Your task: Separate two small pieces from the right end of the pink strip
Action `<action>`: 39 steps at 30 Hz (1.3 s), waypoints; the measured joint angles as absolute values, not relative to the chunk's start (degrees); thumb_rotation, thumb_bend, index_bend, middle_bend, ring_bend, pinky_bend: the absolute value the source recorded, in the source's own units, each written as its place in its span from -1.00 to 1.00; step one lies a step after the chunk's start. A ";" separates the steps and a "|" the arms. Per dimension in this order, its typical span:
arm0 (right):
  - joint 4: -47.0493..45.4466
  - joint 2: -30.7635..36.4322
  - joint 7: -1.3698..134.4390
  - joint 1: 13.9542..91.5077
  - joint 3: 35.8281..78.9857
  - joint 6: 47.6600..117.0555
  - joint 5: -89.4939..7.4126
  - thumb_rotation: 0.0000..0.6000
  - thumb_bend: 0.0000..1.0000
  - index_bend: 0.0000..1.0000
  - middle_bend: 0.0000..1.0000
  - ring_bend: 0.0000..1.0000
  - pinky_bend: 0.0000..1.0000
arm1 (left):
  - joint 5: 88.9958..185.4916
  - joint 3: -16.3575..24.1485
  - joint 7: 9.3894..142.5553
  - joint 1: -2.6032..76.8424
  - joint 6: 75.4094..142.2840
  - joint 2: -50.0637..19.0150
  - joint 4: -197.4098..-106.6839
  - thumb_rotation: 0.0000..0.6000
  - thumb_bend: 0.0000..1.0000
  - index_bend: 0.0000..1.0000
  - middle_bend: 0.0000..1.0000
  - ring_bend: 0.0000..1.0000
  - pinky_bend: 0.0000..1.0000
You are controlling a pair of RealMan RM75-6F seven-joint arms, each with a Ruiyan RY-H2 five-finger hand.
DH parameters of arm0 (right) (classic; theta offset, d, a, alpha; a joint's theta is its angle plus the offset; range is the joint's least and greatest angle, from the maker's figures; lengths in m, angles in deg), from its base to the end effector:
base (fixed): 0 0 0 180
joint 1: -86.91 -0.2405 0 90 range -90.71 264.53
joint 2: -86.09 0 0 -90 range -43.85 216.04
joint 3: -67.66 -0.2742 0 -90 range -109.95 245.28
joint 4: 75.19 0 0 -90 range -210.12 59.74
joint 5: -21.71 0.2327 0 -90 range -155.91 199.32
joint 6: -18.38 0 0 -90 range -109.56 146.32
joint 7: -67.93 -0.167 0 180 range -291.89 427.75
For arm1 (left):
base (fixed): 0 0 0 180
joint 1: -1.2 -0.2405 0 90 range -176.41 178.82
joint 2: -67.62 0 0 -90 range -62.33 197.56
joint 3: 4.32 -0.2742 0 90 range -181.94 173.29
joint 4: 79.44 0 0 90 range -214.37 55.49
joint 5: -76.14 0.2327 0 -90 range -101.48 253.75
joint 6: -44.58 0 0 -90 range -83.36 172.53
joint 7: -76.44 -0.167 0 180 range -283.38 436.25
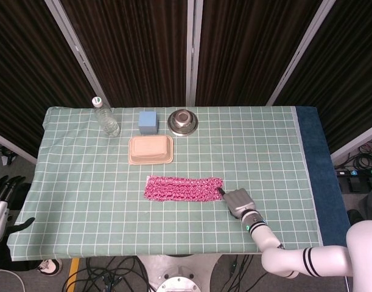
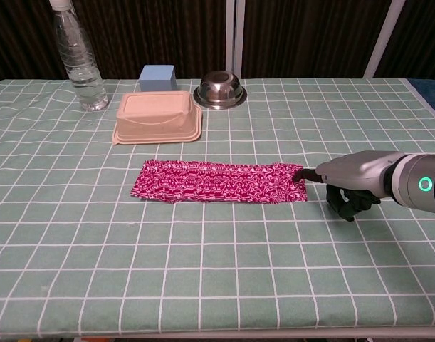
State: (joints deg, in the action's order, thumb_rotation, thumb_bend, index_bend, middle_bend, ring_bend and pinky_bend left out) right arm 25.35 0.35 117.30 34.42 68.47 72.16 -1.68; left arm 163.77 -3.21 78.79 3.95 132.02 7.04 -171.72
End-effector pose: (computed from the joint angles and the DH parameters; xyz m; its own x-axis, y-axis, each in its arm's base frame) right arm -0.1808 -0.3153 -0.0828 0.6124 -0.6086 0.5045 -0.7736 -0.3298 0.5412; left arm -0.3443 0.1880 0.1675 0.4182 0.0035 0.9084 0.9084 -0.0020 -0.4182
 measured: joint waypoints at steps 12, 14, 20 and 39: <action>25.76 3.06 113.96 35.25 71.50 72.93 -1.18 1.00 1.00 -1.00 0.84 0.76 0.50 | 163.74 -3.10 78.21 4.21 131.62 7.03 -172.13 1.00 -1.00 -0.78 -0.79 -0.92 -0.72; 25.85 3.75 113.19 35.70 72.01 73.00 -1.35 1.00 1.00 -0.99 0.84 0.76 0.50 | 163.66 -3.06 78.15 4.22 131.60 7.09 -172.29 1.00 -1.00 -0.78 -0.79 -0.92 -0.72; 26.19 5.93 110.86 37.34 73.34 73.50 -2.82 1.00 1.00 -0.96 0.84 0.76 0.50 | 163.73 -3.00 77.92 4.16 131.83 7.36 -172.70 1.00 -1.00 -0.78 -0.79 -0.92 -0.72; 29.25 6.93 105.33 39.33 70.51 75.41 -15.35 1.00 1.00 -1.00 0.84 0.76 0.50 | 163.76 -2.97 77.12 4.36 131.63 7.34 -173.26 1.00 -1.00 -0.78 -0.79 -0.92 -0.72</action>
